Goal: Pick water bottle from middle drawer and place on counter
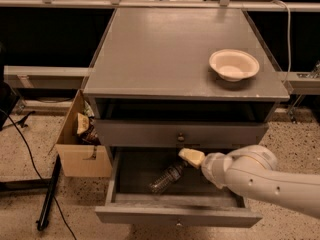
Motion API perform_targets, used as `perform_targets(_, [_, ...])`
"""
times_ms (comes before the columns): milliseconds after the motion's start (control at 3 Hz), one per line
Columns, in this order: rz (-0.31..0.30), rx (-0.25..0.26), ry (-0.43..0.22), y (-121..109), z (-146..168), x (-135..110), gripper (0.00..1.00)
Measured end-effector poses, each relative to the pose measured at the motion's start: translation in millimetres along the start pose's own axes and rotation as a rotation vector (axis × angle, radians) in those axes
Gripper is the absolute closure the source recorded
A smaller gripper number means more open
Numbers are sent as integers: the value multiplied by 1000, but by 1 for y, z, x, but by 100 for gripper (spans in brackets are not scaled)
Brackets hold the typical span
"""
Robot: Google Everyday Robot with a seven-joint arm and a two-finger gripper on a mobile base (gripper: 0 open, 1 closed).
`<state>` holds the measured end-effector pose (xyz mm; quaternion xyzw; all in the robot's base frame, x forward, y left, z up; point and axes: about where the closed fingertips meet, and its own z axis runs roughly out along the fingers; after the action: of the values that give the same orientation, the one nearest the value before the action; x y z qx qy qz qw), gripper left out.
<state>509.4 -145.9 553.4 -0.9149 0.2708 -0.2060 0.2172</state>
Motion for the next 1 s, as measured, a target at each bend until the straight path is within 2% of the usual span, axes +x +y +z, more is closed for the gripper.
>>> perform_targets(333, [-2, -22, -6, -13, 23, 1, 0])
perform_targets(1000, [14, -35, -64, -32, 83, -26, 0])
